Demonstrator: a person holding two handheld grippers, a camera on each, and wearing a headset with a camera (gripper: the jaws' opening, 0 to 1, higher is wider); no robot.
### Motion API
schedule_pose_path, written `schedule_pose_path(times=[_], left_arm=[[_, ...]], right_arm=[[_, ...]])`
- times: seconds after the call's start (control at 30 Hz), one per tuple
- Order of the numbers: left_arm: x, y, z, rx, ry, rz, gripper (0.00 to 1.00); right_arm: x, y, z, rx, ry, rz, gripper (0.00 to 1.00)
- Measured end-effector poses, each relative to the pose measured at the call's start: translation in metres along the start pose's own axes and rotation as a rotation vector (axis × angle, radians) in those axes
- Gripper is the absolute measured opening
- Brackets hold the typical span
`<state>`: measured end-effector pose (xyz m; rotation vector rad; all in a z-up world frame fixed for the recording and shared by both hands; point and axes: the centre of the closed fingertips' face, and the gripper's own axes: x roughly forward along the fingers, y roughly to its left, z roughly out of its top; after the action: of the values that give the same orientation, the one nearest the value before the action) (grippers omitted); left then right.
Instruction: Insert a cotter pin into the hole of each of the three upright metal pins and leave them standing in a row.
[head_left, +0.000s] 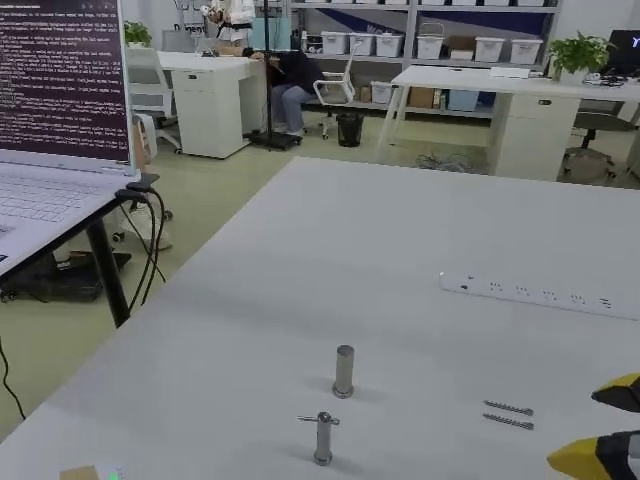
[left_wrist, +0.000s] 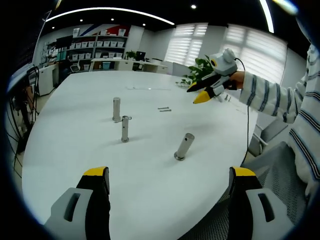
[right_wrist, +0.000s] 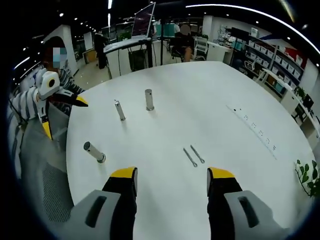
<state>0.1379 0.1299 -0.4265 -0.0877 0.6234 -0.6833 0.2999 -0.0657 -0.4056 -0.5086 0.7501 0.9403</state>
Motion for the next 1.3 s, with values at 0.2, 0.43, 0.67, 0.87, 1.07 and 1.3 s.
schedule_pose_path(times=[0.2, 0.43, 0.67, 0.87, 1.07, 1.3], left_arm=[[-0.001, 0.002, 0.004, -0.024, -0.021, 0.018, 0.99], [-0.003, 0.002, -0.001, -0.038, -0.019, 0.035, 0.99], [-0.008, -0.002, -0.005, -0.047, -0.017, 0.038, 0.99], [-0.011, -0.001, -0.01, -0.066, -0.013, 0.045, 0.96], [-0.013, -0.001, -0.012, -0.074, -0.013, 0.048, 0.96], [-0.013, -0.001, -0.014, -0.08, -0.011, 0.048, 0.95]], right_arm=[[0.013, -0.009, 0.004, -0.058, 0.053, 0.025, 0.48], [0.035, -0.016, -0.01, -0.112, 0.151, 0.041, 0.49], [0.053, -0.023, -0.028, -0.128, 0.23, 0.075, 0.46], [0.063, -0.03, -0.038, -0.165, 0.274, 0.094, 0.44], [0.07, -0.032, -0.043, -0.202, 0.303, 0.104, 0.37], [0.083, -0.035, -0.039, -0.221, 0.301, 0.116, 0.26]])
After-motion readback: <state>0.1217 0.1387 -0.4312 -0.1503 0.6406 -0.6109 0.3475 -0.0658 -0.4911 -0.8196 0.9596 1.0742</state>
